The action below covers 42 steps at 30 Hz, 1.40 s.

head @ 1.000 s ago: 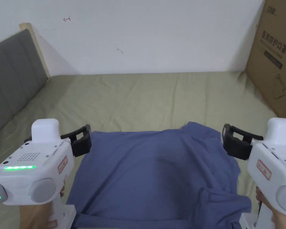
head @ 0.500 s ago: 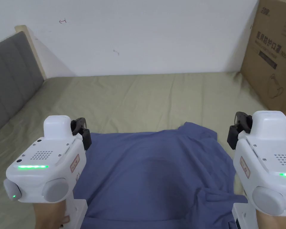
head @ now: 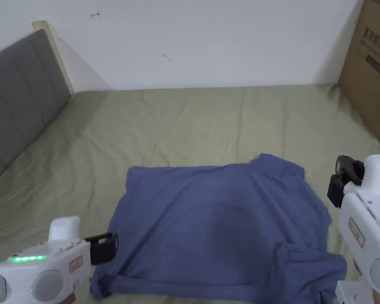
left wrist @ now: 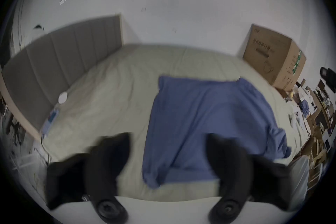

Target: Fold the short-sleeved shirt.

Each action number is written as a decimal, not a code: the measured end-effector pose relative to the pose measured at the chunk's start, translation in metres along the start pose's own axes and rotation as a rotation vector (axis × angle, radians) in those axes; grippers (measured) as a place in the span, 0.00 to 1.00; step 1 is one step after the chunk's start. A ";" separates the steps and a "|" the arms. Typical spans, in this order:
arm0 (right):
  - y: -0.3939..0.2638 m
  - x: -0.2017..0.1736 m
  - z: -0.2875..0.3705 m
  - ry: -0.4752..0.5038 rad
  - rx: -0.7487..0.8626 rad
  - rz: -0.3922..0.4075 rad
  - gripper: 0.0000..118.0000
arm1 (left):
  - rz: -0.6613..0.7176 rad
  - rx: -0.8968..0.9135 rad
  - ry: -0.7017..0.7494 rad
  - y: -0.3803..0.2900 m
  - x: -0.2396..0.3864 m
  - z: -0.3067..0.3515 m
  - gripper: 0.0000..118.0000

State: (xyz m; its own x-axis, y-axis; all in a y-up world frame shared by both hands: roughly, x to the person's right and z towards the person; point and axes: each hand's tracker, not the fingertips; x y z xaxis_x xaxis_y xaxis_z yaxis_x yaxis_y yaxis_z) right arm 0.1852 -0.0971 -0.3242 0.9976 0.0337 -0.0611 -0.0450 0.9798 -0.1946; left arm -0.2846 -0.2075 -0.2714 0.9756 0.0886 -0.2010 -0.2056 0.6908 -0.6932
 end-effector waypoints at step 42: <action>-0.183 0.022 -0.013 0.050 -0.666 -0.094 0.07 | 0.029 -0.075 0.042 -0.038 -0.005 -0.044 0.03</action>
State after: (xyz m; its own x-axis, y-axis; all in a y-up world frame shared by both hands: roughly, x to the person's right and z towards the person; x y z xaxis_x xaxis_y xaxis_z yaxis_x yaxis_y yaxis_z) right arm 0.2146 -0.2783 -0.3027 0.9959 -0.0705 -0.0565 0.0026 0.6471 -0.7624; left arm -0.2848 -0.2655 -0.2747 0.9653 0.0768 -0.2498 -0.2408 0.6324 -0.7363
